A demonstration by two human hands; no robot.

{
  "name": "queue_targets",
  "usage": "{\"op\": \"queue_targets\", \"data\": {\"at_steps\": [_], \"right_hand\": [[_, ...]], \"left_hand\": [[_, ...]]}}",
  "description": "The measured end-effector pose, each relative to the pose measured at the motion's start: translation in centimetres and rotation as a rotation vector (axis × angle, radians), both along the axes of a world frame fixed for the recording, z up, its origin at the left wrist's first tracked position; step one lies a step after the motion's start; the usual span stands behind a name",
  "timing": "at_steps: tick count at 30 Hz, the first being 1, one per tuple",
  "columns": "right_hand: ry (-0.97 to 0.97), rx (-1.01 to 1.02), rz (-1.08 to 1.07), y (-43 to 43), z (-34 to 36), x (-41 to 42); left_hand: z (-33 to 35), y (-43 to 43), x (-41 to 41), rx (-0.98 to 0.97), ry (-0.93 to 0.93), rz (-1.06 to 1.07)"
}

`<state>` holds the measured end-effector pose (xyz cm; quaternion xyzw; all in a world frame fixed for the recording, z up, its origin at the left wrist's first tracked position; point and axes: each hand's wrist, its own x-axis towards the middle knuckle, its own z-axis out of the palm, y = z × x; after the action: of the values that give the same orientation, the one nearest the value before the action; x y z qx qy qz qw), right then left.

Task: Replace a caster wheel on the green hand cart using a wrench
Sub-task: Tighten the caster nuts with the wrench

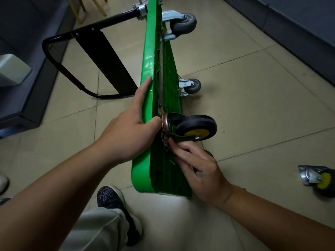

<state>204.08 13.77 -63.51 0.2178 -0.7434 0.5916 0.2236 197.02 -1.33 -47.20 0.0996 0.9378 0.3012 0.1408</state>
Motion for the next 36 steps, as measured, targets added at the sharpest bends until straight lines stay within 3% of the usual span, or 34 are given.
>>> {"op": "queue_targets", "data": {"at_steps": [7, 13, 17, 19, 22, 28, 36], "right_hand": [[-0.054, 0.01, 0.04, -0.2, 0.9, 0.2], [-0.299, -0.08, 0.027, -1.0, 3.6, 2.5], [-0.66, -0.58, 0.191, -2.3, 7.2, 3.4], [-0.703, -0.665, 0.205, -2.6, 8.0, 3.7], [-0.617, -0.602, 0.131, -2.8, 8.0, 5.1], [-0.228, -0.117, -0.081, -0.4, 2.8, 4.5], [-0.055, 0.011, -0.06, -0.8, 0.6, 0.4]], "left_hand": [[0.1, 0.2, 0.1, -0.036, 0.022, 0.012], [0.3, 0.5, 0.4, -0.07, 0.022, 0.021], [0.3, 0.6, 0.3, -0.086, 0.026, 0.028], [0.4, 0.7, 0.2, -0.079, 0.028, 0.03], [0.2, 0.5, 0.0, -0.024, 0.002, 0.025], [0.1, 0.4, 0.0, 0.009, -0.003, 0.019], [0.2, 0.3, 0.2, -0.011, 0.004, 0.008]]}}
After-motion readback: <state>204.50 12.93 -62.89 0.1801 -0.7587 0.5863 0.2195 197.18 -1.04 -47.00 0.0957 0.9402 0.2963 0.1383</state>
